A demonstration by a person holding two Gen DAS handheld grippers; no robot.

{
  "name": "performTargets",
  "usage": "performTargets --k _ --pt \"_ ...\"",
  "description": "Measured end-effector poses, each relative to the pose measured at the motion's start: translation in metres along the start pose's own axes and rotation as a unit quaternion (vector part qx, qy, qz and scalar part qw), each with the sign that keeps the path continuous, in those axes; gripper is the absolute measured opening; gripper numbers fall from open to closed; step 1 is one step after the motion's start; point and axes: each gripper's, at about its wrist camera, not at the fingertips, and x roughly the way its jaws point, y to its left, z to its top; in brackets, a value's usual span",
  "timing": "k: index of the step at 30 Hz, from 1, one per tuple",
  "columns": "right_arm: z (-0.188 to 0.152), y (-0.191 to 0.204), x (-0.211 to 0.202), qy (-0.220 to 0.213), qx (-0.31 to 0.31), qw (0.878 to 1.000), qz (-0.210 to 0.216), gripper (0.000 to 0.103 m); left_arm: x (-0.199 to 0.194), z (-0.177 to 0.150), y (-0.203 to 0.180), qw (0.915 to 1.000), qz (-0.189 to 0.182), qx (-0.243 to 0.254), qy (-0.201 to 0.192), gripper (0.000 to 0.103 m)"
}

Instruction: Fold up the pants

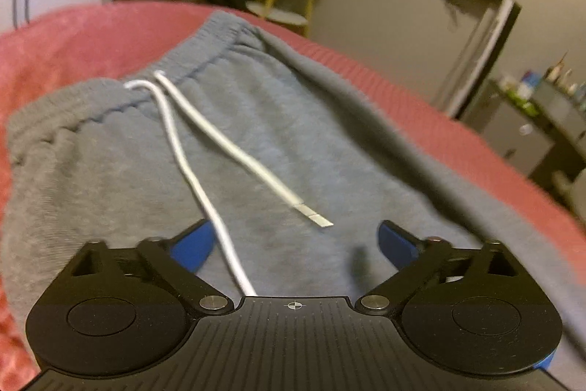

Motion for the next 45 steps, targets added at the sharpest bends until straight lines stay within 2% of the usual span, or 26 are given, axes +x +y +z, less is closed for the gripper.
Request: performTargets --k 1,3,4,5,7,10,11,12,13,15,17,18,19,21,24,26,28,31,33,35,37,41,42,43,44,45 --pt "0.003 0.004 0.001 -0.008 -0.018 1.000 -0.001 0.015 -0.002 0.007 -0.003 0.9998 -0.016 -0.008 0.004 0.093" --pt "0.001 0.014 -0.002 -0.034 -0.050 0.998 0.001 0.044 0.002 0.021 -0.012 0.9994 -0.033 -0.007 0.005 0.093" --pt "-0.001 0.017 0.000 -0.041 -0.066 0.997 0.003 0.050 0.008 0.030 -0.020 0.9991 -0.042 -0.001 0.010 0.093" --pt "-0.002 0.021 0.004 -0.041 -0.083 0.996 0.000 0.054 0.016 0.039 -0.026 0.9986 -0.050 0.003 0.017 0.093" --pt "-0.001 0.028 0.016 -0.031 -0.105 0.994 -0.006 0.054 0.039 0.059 -0.037 0.9977 -0.061 0.005 0.029 0.093" --pt "-0.002 0.037 0.024 -0.043 -0.142 0.989 -0.020 0.047 0.077 0.081 -0.049 0.9960 -0.062 0.003 0.063 0.088" --pt "0.000 0.038 0.026 -0.047 -0.148 0.988 -0.023 0.039 0.093 0.088 -0.054 0.9957 -0.054 0.005 0.075 0.086" --pt "-0.001 0.040 0.024 -0.047 -0.148 0.988 -0.024 0.029 0.104 0.091 -0.056 0.9953 -0.043 0.005 0.087 0.079" --pt "-0.002 0.038 0.024 -0.048 -0.143 0.988 -0.023 0.024 0.120 0.095 -0.057 0.9940 -0.029 -0.004 0.105 0.067" --pt "-0.002 0.030 0.021 -0.049 -0.124 0.991 -0.013 0.017 0.138 0.099 -0.056 0.9909 -0.032 -0.029 0.128 0.060" --pt "0.000 0.023 0.022 -0.050 -0.100 0.994 -0.002 0.014 0.147 0.101 -0.055 0.9891 -0.035 -0.044 0.136 0.052" --pt "0.000 0.022 0.020 -0.052 -0.089 0.995 0.004 0.012 0.148 0.103 -0.055 0.9889 -0.032 -0.047 0.137 0.027" --pt "0.001 0.020 0.018 -0.054 -0.078 0.995 0.013 0.012 0.149 0.105 -0.054 0.9880 -0.032 -0.049 0.143 0.012" --pt "0.004 0.016 0.018 -0.054 -0.059 0.996 0.026 0.010 0.138 0.107 -0.050 0.9871 -0.047 -0.060 0.141 0.008" --pt "0.011 0.007 0.005 -0.058 -0.020 0.996 0.060 0.010 0.094 0.115 -0.045 0.9906 -0.076 -0.037 0.108 0.007" --pt "0.016 0.003 -0.013 -0.065 0.001 0.994 0.087 0.009 0.055 0.117 -0.040 0.9909 -0.099 -0.027 0.088 0.007" --pt "0.020 0.001 -0.038 -0.084 0.005 0.992 0.096 0.009 0.011 0.114 -0.031 0.9892 -0.125 -0.018 0.074 0.007" --pt "0.027 -0.008 -0.076 -0.101 0.028 0.989 0.107 0.009 -0.045 0.096 -0.006 0.9858 -0.151 -0.020 0.071 0.007" --pt "0.027 -0.019 -0.099 -0.099 0.036 0.988 0.110 0.009 -0.074 0.072 0.016 0.9851 -0.151 -0.026 0.078 0.007" --pt "0.020 -0.030 -0.119 -0.094 0.017 0.992 0.087 0.009 -0.086 0.044 0.039 0.9846 -0.141 -0.033 0.097 0.007" --pt "0.011 -0.047 -0.131 -0.082 0.001 0.995 0.050 0.009 -0.084 0.015 0.066 0.9806 -0.133 -0.065 0.128 0.007" --pt "0.000 -0.077 -0.120 -0.020 0.029 0.999 -0.009 0.009 -0.064 -0.018 0.098 0.9716 -0.103 -0.123 0.174 0.010" --pt "-0.002 -0.081 -0.116 -0.006 0.038 0.999 -0.017 0.010 -0.063 -0.017 0.103 0.9685 -0.107 -0.143 0.174 0.013" --pt "-0.002 -0.083 -0.113 0.001 0.041 0.999 -0.024 0.011 -0.064 -0.014 0.108 0.9679 -0.108 -0.158 0.163 0.025" --pt "-0.003 -0.082 -0.112 0.000 0.040 0.999 -0.035 0.015 -0.068 -0.010 0.114 0.9706 -0.100 -0.162 0.147 0.032" --pt "-0.005 -0.080 -0.111 -0.004 0.033 0.998 -0.045 0.019 -0.070 -0.003 0.117 0.9753 -0.086 -0.159 0.128 0.045"
